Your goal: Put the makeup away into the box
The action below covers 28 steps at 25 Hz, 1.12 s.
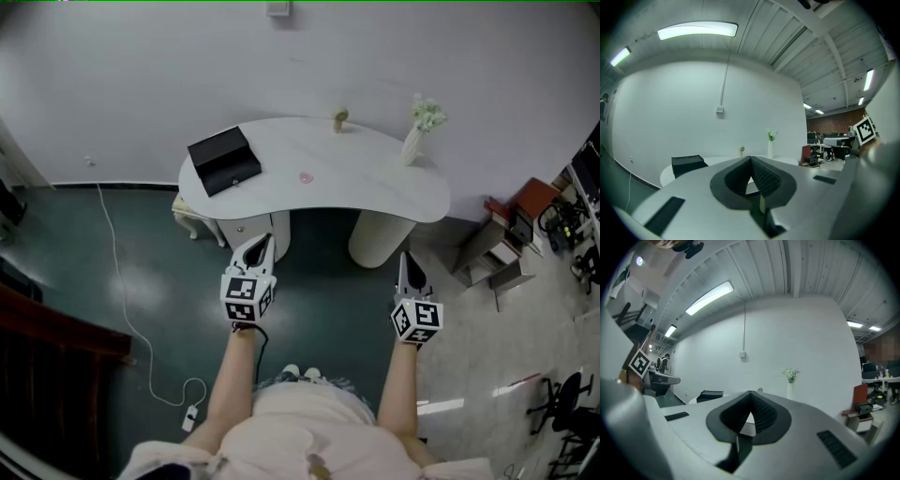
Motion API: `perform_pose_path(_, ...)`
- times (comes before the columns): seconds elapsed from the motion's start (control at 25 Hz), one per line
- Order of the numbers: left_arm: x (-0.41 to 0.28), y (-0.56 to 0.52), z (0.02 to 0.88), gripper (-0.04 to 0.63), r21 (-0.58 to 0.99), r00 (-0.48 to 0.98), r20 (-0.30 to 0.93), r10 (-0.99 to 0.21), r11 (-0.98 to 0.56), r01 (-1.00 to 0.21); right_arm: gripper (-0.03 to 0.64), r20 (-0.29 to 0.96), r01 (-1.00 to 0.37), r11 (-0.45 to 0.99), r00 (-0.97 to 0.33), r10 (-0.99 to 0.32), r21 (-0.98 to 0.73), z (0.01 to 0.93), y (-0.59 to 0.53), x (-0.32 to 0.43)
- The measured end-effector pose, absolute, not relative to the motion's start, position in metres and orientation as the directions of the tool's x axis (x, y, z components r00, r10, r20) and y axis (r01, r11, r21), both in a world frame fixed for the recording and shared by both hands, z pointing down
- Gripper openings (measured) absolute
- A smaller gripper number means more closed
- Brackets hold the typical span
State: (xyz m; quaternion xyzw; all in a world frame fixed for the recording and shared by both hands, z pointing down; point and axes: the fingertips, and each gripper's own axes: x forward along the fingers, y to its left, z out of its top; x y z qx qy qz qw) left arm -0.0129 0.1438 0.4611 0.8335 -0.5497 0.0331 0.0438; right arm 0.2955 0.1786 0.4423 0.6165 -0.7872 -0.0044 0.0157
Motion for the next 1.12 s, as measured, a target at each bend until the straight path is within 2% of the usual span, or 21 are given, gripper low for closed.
perform_pose_path(0.68, -0.018, 0.149, 0.472, 0.025, 0.055, 0.404, 0.124, -0.906, -0.4, -0.915, 0.015, 0.025, -0.959, 0.278, -0.279, -0.96, -0.049, 0.45, 0.184, 0.281)
perform_pose_path(0.72, -0.018, 0.15, 0.473, 0.025, 0.055, 0.406, 0.125, -0.905, -0.402, -0.914, 0.034, 0.02, -0.955, 0.291, -0.292, -0.956, -0.054, 0.449, 0.185, 0.278)
perform_pose_path(0.88, -0.018, 0.15, 0.475, 0.025, 0.055, 0.412, 0.126, -0.902, -0.409, -0.911, 0.225, -0.014, -0.946, 0.316, -0.316, -0.949, -0.067, 0.443, 0.186, 0.27)
perform_pose_path(1.04, -0.025, 0.148, 0.477, 0.025, 0.057, 0.41, 0.128, -0.903, -0.406, -0.912, 0.432, -0.019, -0.956, 0.281, -0.28, -0.96, -0.084, 0.445, 0.179, 0.268)
perform_pose_path(1.12, -0.029, 0.148, 0.476, 0.025, 0.057, 0.408, 0.126, -0.904, -0.404, -0.913, 0.485, -0.008, -0.957, 0.27, -0.271, -0.963, -0.107, 0.448, 0.176, 0.266)
